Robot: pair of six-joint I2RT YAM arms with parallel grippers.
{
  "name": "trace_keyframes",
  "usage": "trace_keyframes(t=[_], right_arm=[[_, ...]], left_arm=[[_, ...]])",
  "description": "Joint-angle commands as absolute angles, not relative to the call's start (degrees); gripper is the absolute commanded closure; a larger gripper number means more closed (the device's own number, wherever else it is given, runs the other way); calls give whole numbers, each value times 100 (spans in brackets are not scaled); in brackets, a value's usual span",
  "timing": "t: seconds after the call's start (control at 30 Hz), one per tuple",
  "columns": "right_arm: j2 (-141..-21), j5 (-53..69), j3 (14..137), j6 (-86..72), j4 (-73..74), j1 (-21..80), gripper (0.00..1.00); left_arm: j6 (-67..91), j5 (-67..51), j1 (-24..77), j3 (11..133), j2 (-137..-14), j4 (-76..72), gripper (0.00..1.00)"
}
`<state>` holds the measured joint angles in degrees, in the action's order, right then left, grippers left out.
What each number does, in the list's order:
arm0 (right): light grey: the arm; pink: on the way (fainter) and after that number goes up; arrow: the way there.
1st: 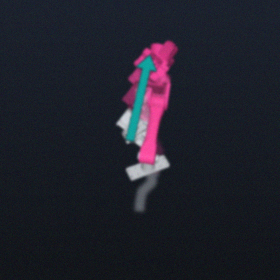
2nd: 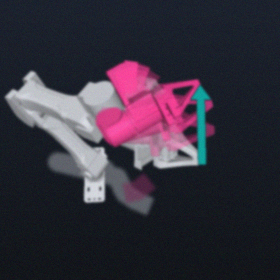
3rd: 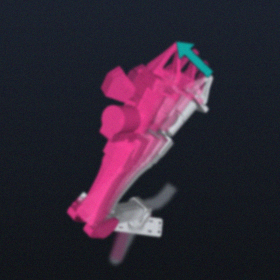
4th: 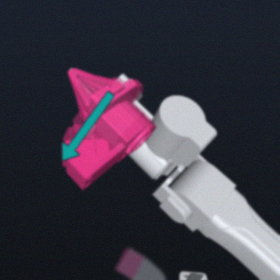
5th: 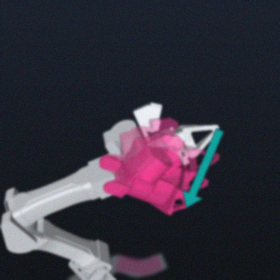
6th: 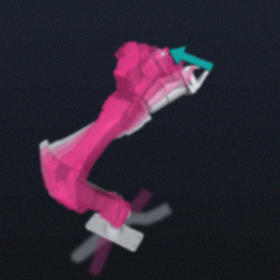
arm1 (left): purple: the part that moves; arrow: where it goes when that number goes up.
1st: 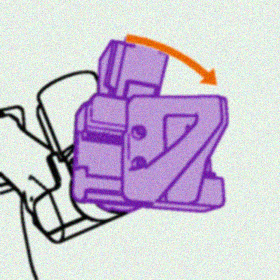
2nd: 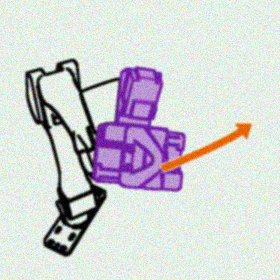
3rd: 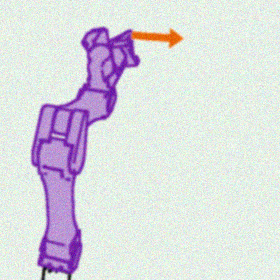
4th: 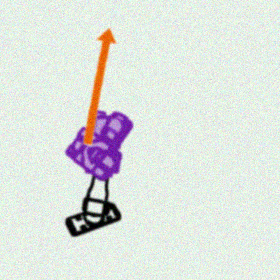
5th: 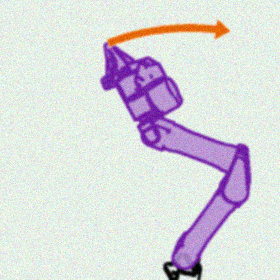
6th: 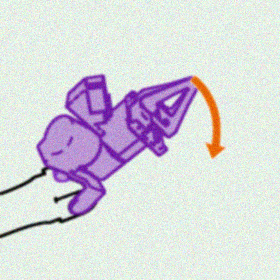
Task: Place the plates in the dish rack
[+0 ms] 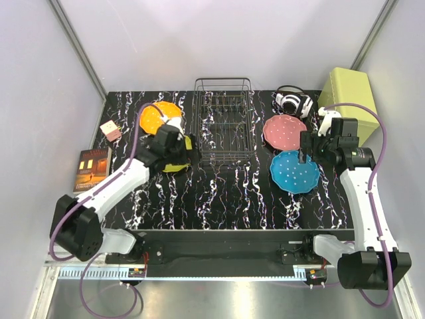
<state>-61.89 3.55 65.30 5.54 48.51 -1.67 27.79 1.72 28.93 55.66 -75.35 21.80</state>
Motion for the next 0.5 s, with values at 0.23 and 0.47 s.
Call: trace_keyframes(t=[0.23,0.47], right_arm=[[-6688,1247,6434,896,4421,-737,0],[-7233,1494,6293,1274,4272,-1230,0]], left_arm=[[3462,272,4244,5792,-8894,460,10],[4174,35,4859,6169,-10131,-122,28]])
